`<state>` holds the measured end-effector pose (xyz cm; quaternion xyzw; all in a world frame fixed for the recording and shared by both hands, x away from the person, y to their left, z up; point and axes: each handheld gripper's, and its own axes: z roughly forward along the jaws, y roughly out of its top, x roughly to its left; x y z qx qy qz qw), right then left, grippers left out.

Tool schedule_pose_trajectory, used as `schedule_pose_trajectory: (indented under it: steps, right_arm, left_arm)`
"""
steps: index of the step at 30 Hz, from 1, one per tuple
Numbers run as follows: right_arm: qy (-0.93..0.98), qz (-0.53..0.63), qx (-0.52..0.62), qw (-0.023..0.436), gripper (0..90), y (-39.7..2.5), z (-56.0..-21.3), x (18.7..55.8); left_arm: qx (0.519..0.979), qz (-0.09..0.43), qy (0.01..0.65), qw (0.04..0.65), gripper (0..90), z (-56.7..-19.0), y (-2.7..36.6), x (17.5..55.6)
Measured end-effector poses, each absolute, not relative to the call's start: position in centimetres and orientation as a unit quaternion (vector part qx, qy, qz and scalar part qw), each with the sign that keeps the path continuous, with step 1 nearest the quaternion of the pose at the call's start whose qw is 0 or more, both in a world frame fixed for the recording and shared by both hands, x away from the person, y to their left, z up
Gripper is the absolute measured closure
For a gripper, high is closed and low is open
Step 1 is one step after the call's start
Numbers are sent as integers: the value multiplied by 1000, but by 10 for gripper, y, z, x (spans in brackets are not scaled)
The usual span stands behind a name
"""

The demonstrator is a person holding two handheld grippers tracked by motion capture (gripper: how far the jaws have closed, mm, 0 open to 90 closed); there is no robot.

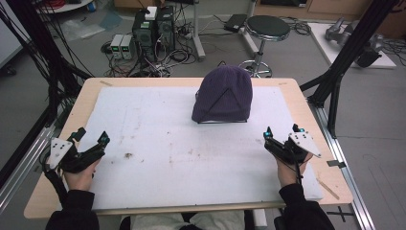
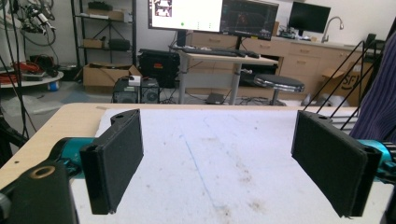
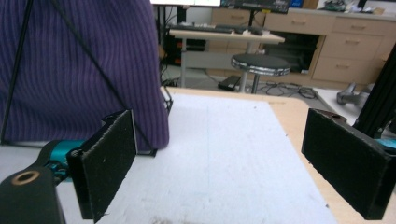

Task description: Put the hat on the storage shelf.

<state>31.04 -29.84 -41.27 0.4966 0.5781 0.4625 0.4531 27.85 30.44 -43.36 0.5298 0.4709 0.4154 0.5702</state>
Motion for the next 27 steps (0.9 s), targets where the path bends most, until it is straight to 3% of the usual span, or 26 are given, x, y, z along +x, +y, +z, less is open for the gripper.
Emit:
schedule_pose_trajectory:
  steps: [27]
  right_arm:
    - [591,460,508,426,97,-294,-417,310]
  left_arm:
    - [530,415,466,574,173,-437,303,276]
